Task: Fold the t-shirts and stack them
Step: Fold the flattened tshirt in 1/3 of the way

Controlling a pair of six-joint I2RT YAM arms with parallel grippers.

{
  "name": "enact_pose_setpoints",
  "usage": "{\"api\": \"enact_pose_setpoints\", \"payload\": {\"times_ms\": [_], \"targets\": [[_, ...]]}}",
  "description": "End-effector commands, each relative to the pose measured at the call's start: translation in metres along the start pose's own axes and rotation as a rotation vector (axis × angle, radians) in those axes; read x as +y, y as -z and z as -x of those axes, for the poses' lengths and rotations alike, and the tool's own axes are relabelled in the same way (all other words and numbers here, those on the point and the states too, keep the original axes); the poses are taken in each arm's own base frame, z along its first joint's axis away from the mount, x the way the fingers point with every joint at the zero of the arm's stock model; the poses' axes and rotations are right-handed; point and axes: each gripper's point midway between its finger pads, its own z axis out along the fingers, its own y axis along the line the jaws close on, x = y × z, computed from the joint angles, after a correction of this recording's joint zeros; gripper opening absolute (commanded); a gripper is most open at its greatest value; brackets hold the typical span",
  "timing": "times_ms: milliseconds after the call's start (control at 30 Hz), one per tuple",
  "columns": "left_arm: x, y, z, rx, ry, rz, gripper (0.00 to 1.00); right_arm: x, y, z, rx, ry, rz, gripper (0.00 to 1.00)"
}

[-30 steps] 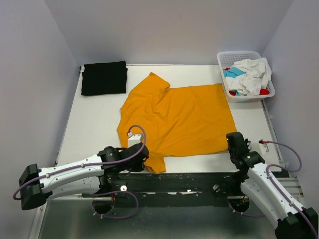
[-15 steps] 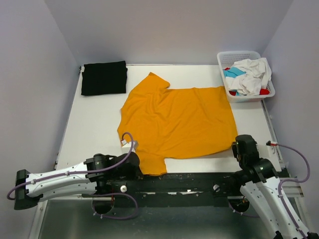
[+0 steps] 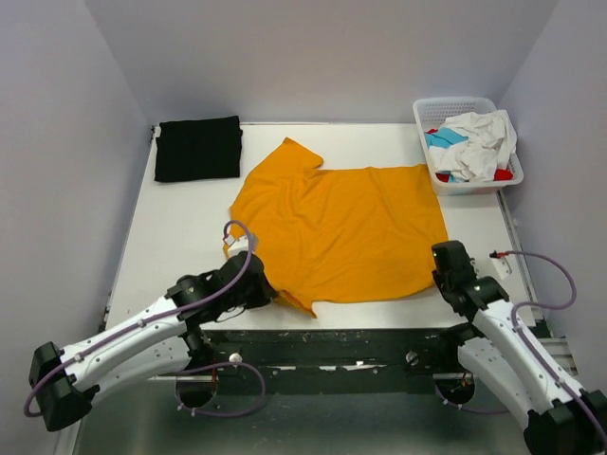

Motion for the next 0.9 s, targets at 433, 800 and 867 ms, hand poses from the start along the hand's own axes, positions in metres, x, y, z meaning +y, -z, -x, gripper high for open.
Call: {"api": "enact_pose_setpoints", "payload": {"times_ms": [433, 800, 867], "targets": [[-0.023, -0.02, 0.188, -0.311, -0.09, 0.068, 0.0, 0.121, -0.049, 0.013, -0.09, 0.298, -0.018, 0.01], [-0.021, -0.04, 0.259, -0.375, -0.129, 0.083, 0.0, 0.139, -0.075, 0.024, -0.125, 0.282, -0.077, 0.01], [-0.021, -0.046, 0.264, -0.363, -0.143, 0.084, 0.0, 0.135, -0.077, 0.027, -0.139, 0.276, -0.1, 0.01]]}}
